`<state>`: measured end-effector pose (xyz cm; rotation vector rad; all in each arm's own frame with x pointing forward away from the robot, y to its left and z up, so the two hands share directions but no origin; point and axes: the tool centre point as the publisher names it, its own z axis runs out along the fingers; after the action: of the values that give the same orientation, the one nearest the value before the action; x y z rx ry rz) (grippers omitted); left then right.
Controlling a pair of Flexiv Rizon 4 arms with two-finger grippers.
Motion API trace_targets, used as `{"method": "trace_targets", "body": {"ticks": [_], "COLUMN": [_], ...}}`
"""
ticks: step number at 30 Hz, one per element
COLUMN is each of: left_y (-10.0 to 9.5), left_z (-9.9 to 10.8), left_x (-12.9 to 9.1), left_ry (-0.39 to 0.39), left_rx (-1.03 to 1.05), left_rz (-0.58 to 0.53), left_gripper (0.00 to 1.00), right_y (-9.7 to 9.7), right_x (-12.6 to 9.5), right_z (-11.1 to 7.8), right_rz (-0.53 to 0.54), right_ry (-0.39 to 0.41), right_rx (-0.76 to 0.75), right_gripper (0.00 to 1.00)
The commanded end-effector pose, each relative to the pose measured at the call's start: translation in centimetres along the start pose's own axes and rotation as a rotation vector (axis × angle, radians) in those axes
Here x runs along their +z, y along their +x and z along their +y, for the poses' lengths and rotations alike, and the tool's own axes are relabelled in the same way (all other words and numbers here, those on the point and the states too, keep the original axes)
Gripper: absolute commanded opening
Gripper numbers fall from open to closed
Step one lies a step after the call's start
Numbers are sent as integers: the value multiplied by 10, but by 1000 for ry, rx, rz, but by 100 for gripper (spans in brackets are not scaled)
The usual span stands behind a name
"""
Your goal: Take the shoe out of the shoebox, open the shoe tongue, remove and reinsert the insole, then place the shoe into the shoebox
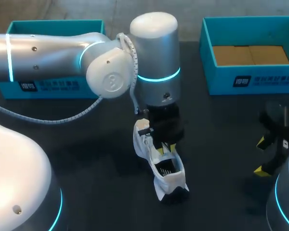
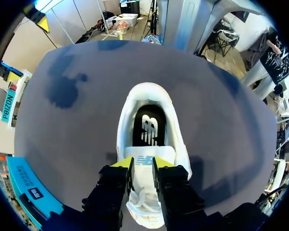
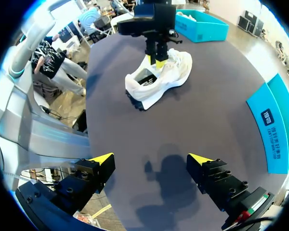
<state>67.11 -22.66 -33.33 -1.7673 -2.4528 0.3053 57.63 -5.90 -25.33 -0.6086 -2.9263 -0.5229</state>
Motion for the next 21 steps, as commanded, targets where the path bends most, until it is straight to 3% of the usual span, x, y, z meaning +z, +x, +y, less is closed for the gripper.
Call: {"method": "trace_targets", "body": {"ticks": [1, 5, 8, 14, 19, 20, 21], "left_y": [8, 9, 9, 10, 14, 16, 19], "left_z": [1, 0, 0, -7, -17, -19, -21], "left_x": [3, 19, 18, -19, -41, -44, -46], "left_ry": [2, 13, 16, -15, -55, -50, -50], "left_rx": [-9, -17, -20, -12, -93, -126, -155], "left_rz": [1, 37, 39, -33, -55, -56, -54], "left_gripper": [25, 26, 26, 29, 25, 26, 35], "right_y": [2, 2, 2, 2, 2, 2, 2], "right_x": [1, 1, 1, 1, 1, 1, 1], "right_z": [-1, -1, -1, -1, -1, -1, -1], "right_rz": [-5, -5, -5, -5, -5, -5, -5], "right_ry": [-1, -1, -1, -1, -1, -1, -1], "right_rx": [0, 0, 0, 0, 0, 0, 0], "right_gripper": [100, 100, 100, 100, 100, 100, 100]}}
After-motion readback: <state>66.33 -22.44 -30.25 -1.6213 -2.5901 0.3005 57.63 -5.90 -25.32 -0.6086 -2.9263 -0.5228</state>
